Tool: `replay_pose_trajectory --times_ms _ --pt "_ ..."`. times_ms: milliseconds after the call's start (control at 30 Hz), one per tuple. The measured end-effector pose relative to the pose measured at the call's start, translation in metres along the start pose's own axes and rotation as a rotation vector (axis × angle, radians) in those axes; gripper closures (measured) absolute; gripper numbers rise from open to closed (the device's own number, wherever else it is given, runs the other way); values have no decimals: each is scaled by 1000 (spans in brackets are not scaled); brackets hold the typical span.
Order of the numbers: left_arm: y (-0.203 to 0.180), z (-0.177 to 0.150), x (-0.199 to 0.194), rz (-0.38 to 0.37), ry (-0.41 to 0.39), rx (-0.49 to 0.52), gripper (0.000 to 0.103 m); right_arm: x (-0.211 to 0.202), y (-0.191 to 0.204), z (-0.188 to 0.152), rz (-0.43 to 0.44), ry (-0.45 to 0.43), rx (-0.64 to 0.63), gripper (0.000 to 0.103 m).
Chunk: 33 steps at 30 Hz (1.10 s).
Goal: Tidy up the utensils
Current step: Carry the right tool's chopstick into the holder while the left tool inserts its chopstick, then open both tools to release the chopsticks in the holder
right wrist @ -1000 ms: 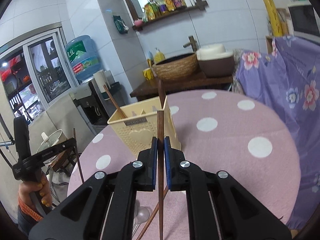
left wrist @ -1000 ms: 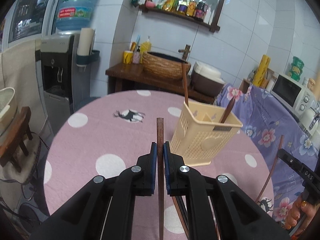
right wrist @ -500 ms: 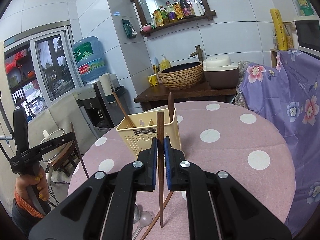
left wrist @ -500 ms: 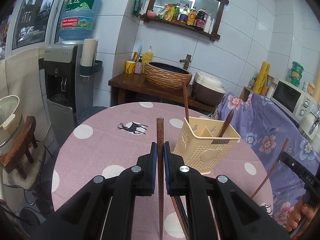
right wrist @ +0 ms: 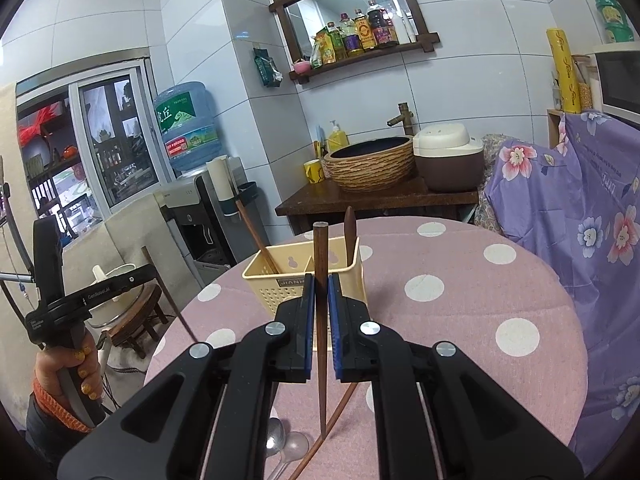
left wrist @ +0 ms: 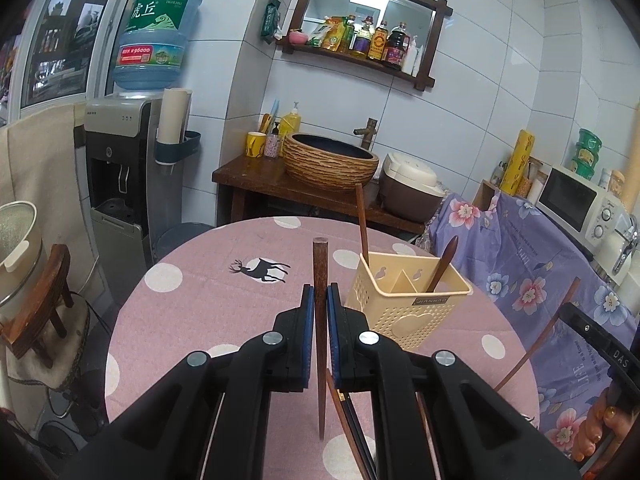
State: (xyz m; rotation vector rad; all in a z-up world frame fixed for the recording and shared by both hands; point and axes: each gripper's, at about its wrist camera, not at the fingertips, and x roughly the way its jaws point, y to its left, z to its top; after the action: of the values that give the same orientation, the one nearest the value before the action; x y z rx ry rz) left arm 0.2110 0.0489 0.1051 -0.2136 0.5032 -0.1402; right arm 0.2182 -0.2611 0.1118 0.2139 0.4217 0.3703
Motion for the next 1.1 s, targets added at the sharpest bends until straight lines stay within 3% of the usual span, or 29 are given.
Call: replay_pose_trajectory --times_ms 367,567,800,933,1100 --pt "-7 35 -7 -14 -39 26 95 9 8 36 6 -2 -46 95" --pt "-22 85 -22 -43 -110 50 95 10 23 91 -1 -33 -101 95" --pt "-57 144 -22 -84 -185 51 95 20 44 168 -9 -129 -100 95" --pt "-74 142 2 -87 -173 57 95 42 46 171 -38 -130 -101 95" --pt "-71 107 41 -64 -107 47 95 79 35 134 -84 -82 -94 95"
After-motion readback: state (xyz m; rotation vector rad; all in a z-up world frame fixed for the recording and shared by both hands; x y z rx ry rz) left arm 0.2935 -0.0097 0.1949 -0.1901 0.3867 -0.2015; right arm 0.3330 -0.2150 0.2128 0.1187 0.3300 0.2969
